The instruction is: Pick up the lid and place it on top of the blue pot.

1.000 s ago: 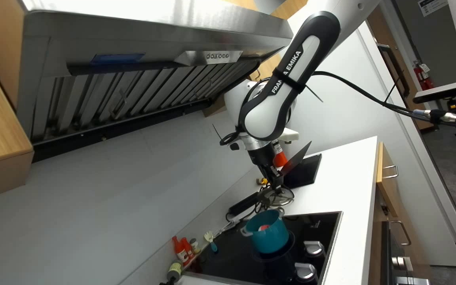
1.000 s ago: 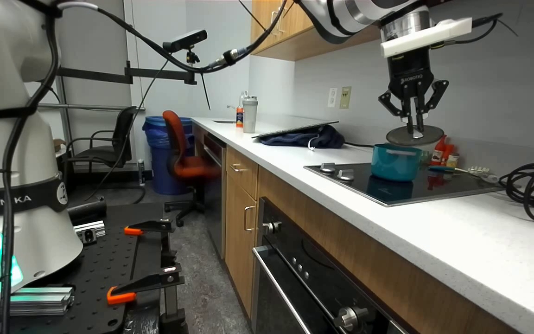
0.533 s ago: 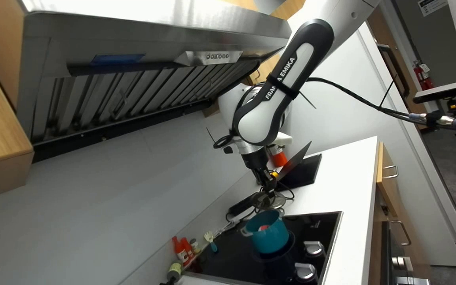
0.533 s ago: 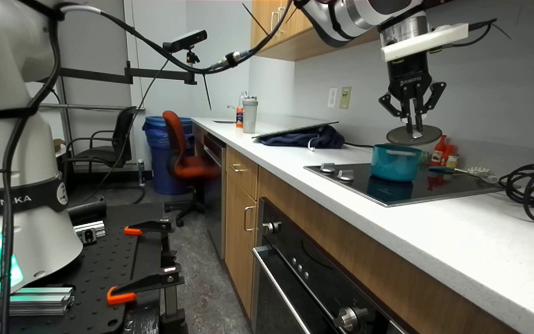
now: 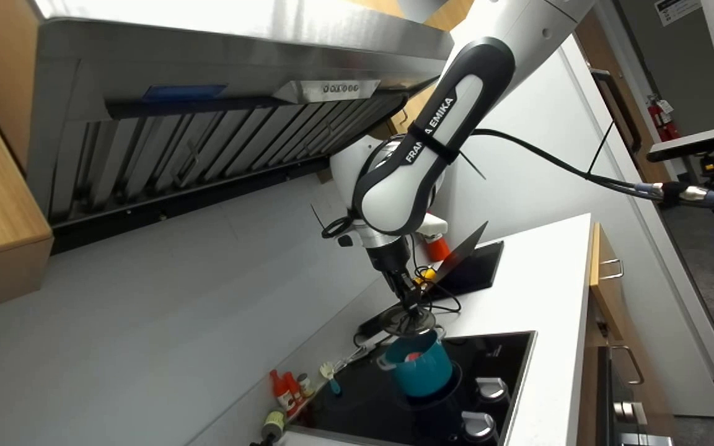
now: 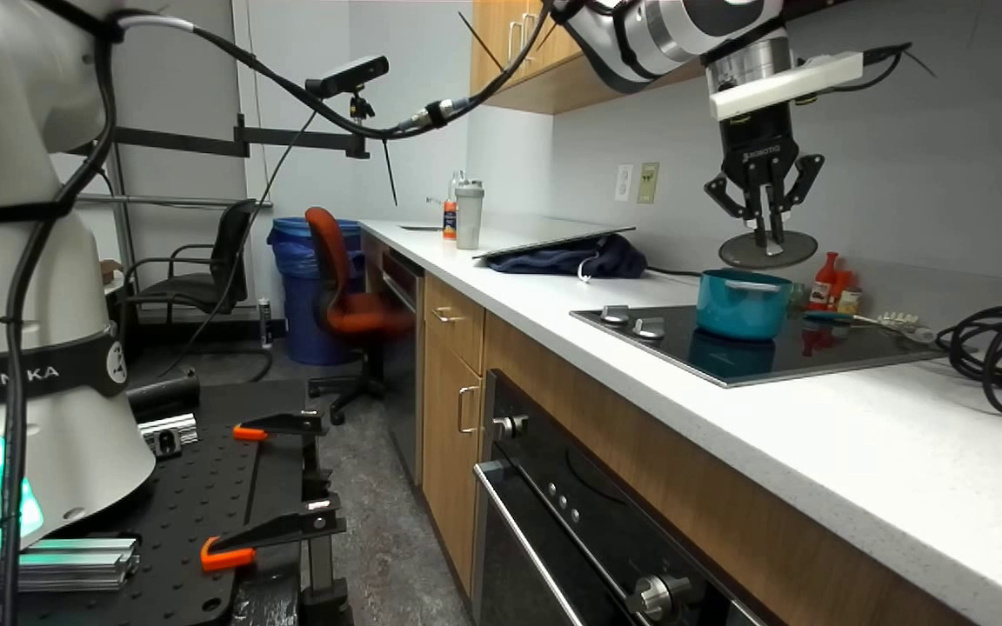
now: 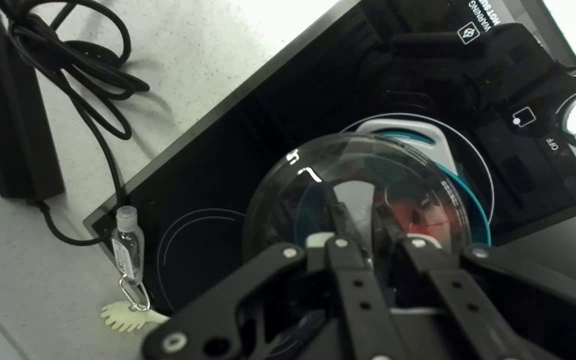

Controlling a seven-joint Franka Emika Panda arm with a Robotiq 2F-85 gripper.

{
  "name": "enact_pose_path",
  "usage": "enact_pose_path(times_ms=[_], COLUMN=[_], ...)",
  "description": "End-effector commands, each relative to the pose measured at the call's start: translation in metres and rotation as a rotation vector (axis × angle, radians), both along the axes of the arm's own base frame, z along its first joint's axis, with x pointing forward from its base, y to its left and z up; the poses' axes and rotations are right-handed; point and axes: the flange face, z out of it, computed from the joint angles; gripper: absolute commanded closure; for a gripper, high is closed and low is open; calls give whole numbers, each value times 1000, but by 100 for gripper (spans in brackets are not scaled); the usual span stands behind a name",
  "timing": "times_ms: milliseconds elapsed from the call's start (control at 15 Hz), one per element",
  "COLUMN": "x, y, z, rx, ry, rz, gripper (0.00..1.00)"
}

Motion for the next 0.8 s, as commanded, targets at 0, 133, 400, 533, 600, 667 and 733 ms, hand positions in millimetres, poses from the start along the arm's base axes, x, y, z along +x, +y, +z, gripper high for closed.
enact_pose_path(times_ms=[0, 133, 400, 533, 600, 667, 733], x=[11, 13, 16, 18, 18, 19, 19], y=[14, 19, 26, 27, 28, 29, 29], z=[-3, -8, -19, -24, -27, -30, -32], rx=[-7, -8, -6, -5, -5, -5, -6], ry=[4, 11, 26, 35, 39, 42, 45], rz=[4, 10, 15, 15, 15, 15, 15], gripper=[96, 96, 96, 96, 96, 96, 96])
